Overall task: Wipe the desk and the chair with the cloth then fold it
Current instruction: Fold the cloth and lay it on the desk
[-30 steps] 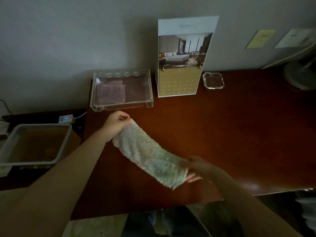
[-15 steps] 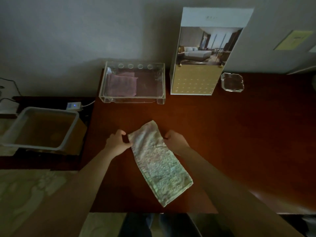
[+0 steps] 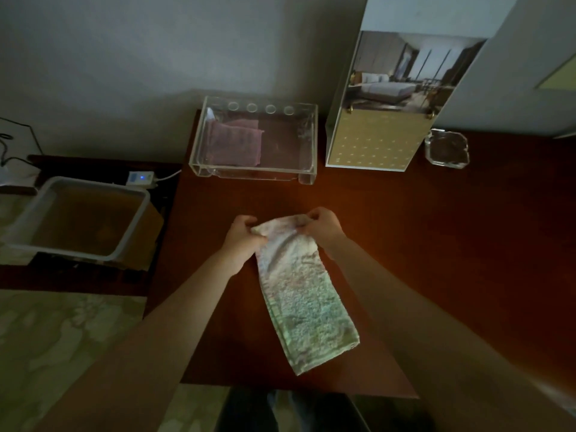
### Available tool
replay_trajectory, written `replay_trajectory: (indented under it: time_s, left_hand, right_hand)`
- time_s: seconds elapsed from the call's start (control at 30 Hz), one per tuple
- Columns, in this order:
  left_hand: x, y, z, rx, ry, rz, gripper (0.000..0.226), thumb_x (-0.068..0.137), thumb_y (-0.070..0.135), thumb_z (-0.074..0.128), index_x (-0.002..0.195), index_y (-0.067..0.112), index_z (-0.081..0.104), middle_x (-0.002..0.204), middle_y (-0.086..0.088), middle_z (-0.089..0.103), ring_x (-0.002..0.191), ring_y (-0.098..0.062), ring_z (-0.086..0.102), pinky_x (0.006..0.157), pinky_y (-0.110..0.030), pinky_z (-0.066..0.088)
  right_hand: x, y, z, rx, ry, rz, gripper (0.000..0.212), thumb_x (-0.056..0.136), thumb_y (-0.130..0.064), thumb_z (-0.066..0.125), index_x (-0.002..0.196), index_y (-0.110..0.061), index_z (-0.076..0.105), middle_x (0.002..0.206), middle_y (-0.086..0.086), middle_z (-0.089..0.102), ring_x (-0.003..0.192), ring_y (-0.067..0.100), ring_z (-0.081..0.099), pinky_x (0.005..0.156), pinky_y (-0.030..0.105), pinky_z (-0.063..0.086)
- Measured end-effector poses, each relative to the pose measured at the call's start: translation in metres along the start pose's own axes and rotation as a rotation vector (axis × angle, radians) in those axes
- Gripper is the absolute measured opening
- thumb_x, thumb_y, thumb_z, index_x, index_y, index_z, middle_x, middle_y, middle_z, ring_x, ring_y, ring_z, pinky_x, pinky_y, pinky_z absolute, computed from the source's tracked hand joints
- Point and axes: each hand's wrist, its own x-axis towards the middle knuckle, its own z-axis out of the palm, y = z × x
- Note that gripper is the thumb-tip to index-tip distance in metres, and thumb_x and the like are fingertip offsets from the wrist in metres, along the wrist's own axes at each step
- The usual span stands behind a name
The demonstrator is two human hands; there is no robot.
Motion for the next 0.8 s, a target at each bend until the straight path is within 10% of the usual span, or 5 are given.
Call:
replay_trajectory:
  time_s: [0.33,0.6,0.8]
  left_hand:
    - [0.0,0.063,0.002,0.552,0.043,0.589,0.01,0.085,0.011,0.064,0.095,0.012,0.067,0.098,-0.002,0.049,0.085,-0.014,0.048,0.073,-0.021,0.033]
    - [-0.056,-0.03,0.011,0.863,-0.186,0.567,0.015,0.083,0.01,0.063,0.091,0.019,0.055,0.115,0.007,0.043,0.069,-0.007,0.056,0.058,-0.022,0.051]
    - [-0.07,-0.052,0.011,1.0,-0.321,0.581,0.013,0.087,0.025,0.064,0.098,0.022,0.059,0.128,0.01,0.036,0.087,-0.004,0.054,0.065,-0.016,0.046]
  right_hand:
    - [-0.029,-0.018,-0.07,-0.079,0.197,-0.304,0.016,0.085,0.004,0.058,0.093,-0.009,0.062,0.085,-0.003,0.059,0.065,0.001,0.049,0.052,0.012,0.037]
    - [-0.091,0.074,-0.036,-0.387,0.009,-0.318,0.036,0.069,0.017,0.045,0.074,-0.017,0.056,0.083,-0.005,0.052,0.091,0.02,0.049,0.063,0.017,0.035]
    - [-0.117,0.108,-0.025,-0.648,-0.105,-0.317,0.036,0.072,0.006,0.046,0.1,-0.01,0.063,0.101,-0.001,0.053,0.102,0.021,0.043,0.076,0.024,0.036]
